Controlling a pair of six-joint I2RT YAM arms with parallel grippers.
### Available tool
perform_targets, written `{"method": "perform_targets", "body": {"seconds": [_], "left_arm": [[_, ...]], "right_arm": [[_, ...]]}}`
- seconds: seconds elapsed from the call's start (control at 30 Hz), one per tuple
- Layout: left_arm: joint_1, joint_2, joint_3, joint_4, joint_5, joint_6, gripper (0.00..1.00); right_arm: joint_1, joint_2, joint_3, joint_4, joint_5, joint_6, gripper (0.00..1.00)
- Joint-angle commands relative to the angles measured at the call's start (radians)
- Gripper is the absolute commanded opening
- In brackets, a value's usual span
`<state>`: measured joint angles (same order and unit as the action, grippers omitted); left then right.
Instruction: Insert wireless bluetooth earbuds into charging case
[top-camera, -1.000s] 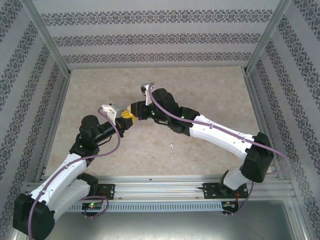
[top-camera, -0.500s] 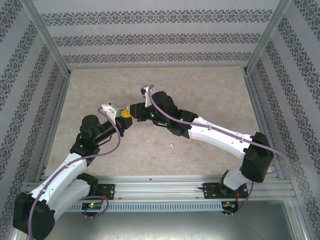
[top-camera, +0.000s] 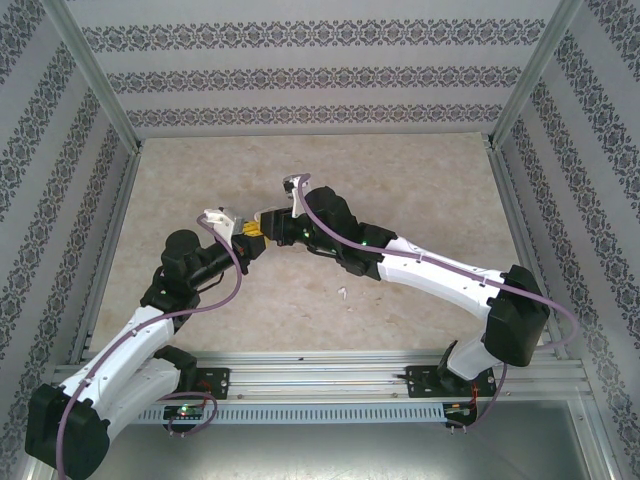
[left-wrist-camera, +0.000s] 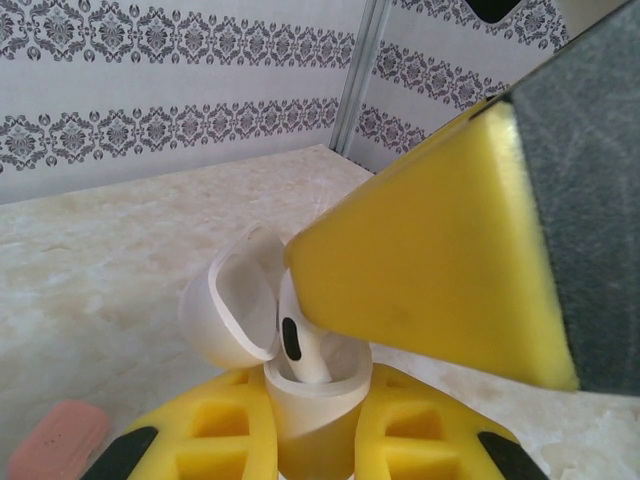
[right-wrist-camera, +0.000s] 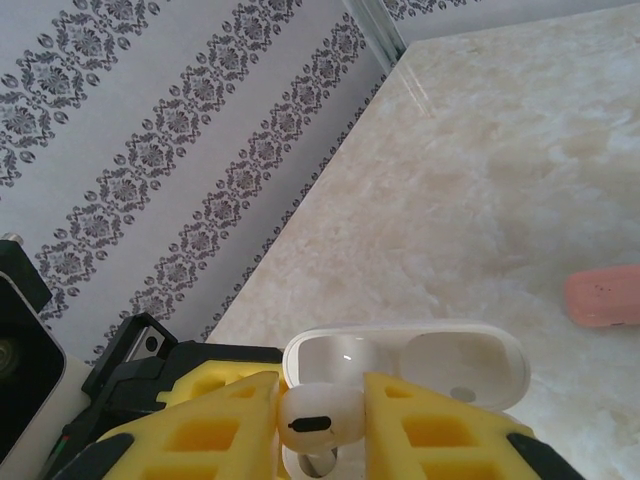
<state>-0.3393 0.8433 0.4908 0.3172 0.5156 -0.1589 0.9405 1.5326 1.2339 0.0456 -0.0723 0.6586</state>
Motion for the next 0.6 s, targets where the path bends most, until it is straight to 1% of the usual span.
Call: {"method": "perform_targets", "body": {"seconds": [0.0,0.2,0.5,0.57], "left_arm": [[-0.005,-0.019,0.040,0.122,-0.027,-0.014,0.00],[-0.006,-0.023,0.037,0.123,-0.027,-0.017,0.00],[-0.006,-0.024,0.037,0.120,-0.027,-0.016,0.00],[-0.005,-0.024,0.038,0.119,-0.026,-0.016,0.00]], "right_arm": [[0.016,-0.007,-0.034,-0.094,-0.027,0.004,0.28],[0.016,-0.010,-0.028,-0.106,-0.030,0.001,0.32],[0.016,0.000,-0.003,-0.131,-0.045,-0.003,0.33],[0.016,0.002,0.005,-0.141,-0.049,-0.002,0.35]]}}
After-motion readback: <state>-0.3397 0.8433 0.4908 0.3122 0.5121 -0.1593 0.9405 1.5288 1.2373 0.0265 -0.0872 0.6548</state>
